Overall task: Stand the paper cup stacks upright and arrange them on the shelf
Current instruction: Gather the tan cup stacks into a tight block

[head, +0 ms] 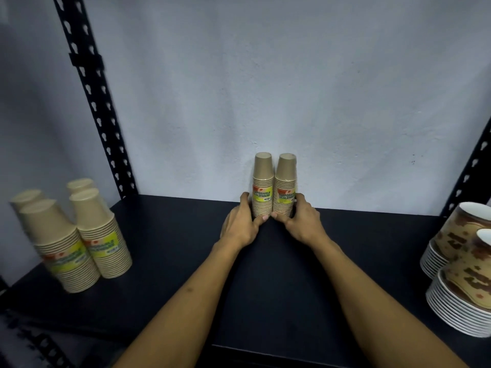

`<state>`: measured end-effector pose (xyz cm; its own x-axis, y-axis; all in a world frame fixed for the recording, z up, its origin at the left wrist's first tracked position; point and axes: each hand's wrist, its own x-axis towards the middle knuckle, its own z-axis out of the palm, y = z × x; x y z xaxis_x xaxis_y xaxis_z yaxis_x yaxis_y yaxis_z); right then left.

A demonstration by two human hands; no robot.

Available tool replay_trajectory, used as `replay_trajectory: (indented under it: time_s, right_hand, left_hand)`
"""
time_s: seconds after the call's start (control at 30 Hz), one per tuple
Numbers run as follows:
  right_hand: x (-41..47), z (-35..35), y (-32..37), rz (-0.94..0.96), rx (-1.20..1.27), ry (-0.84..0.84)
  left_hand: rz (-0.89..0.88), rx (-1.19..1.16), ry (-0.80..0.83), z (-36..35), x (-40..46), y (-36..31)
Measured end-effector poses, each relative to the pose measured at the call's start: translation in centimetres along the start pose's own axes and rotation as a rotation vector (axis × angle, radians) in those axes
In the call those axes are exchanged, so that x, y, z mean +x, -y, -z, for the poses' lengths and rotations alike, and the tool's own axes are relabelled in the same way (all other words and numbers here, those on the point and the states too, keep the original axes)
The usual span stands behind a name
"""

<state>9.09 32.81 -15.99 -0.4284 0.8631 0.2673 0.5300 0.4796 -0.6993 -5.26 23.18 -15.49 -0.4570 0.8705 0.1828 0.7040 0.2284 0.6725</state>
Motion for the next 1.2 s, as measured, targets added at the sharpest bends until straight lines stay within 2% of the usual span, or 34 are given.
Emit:
replay_trajectory:
  time_s: [0.23,0.33,0.43,0.53,0.73,0.93,1.07,1.2]
  right_hand:
    - [-0.7,0.5,0.8,-0.018,-0.105,0.018]
    - [-1.6,0.7,1.2,-0.073,-0.243,0.019]
    - [-3.6,1.3,1.8,-0.161,-0.423,0.097]
    - [-6.6,1.9,2.1,-0.186,-0.468,0.179]
    - [-13.5,1.6,3.9,-0.046,-0.487,0.255]
    - [-15.6,1.4,5.6,0.009,-0.48,0.296]
    - [-15.8,0.8,8.6,0.101,-0.397,0.376]
    - [-15.0,-1.2,13.7,0.238,-0.134,0.47]
  left_hand:
    - [0.086,0.337,0.016,0.4,-5.1,0.4]
    - [0.075,0.363,0.021,1.0,-8.2,0.3]
    - [0.055,0.388,0.013,1.5,-11.3,0.3]
    - [0.035,0.413,-0.014,1.8,-12.9,0.2]
    - [0.017,0.415,0.019,2.4,-14.0,-0.2]
    - [-0.041,0.444,0.032,5.3,-18.7,0.9]
    - [-0.052,0.516,-0.121,9.9,-21.1,1.0]
    - [-0.073,0.396,-0.545,16.0,-22.6,1.9]
